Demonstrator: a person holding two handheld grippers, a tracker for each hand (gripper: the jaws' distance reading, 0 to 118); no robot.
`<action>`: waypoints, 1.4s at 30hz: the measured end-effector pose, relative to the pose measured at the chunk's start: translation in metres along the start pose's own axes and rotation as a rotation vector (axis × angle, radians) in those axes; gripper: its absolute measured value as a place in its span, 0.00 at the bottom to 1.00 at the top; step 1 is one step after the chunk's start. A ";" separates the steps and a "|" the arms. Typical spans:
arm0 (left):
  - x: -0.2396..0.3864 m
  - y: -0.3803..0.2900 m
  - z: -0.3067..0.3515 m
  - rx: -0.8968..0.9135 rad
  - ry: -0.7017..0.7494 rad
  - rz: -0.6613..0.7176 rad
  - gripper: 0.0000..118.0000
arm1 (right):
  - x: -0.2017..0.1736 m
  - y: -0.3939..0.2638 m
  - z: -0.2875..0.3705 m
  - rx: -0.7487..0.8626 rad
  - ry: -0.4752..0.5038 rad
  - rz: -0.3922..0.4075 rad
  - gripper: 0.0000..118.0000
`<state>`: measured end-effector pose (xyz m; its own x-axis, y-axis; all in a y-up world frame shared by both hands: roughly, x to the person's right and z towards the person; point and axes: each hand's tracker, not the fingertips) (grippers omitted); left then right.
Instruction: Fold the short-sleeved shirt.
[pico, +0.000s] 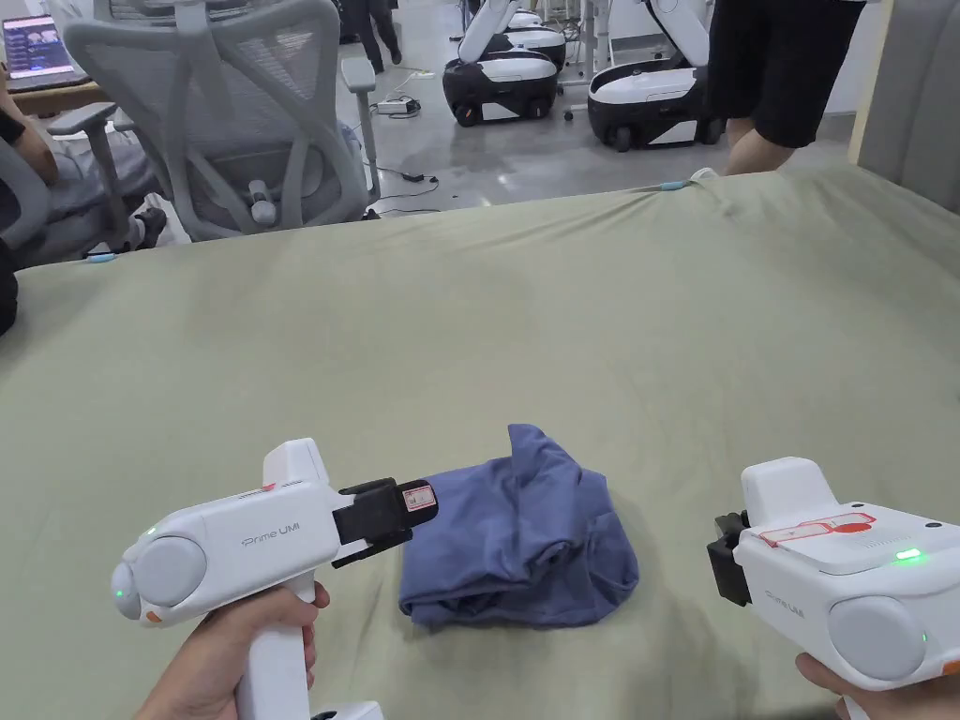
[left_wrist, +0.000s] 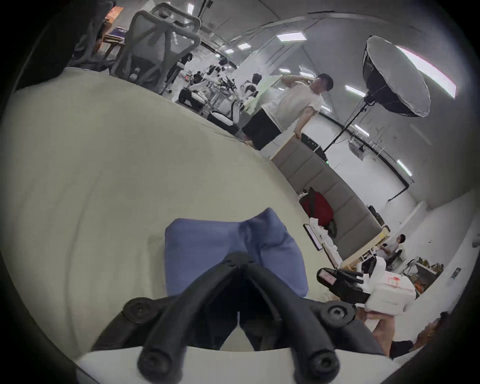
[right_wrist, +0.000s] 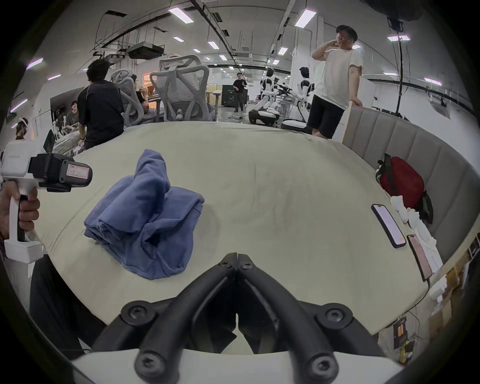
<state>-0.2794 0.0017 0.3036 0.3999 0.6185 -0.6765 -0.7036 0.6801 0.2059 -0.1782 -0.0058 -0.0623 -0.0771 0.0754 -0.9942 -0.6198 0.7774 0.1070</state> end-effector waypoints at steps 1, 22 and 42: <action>-0.003 0.002 -0.002 0.001 -0.008 -0.010 0.00 | 0.000 0.000 0.000 0.001 0.000 -0.001 0.00; 0.055 -0.028 -0.163 -0.286 -0.068 -0.073 0.00 | 0.031 -0.010 0.013 -0.005 -0.049 -0.057 0.00; -0.019 0.019 0.019 -0.001 0.048 -0.038 0.00 | -0.037 0.059 -0.043 0.024 0.261 -0.080 0.00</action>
<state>-0.2888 0.0103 0.3340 0.3978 0.5727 -0.7168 -0.6888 0.7025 0.1789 -0.2457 0.0108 -0.0191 -0.2293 -0.1481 -0.9620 -0.6133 0.7894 0.0246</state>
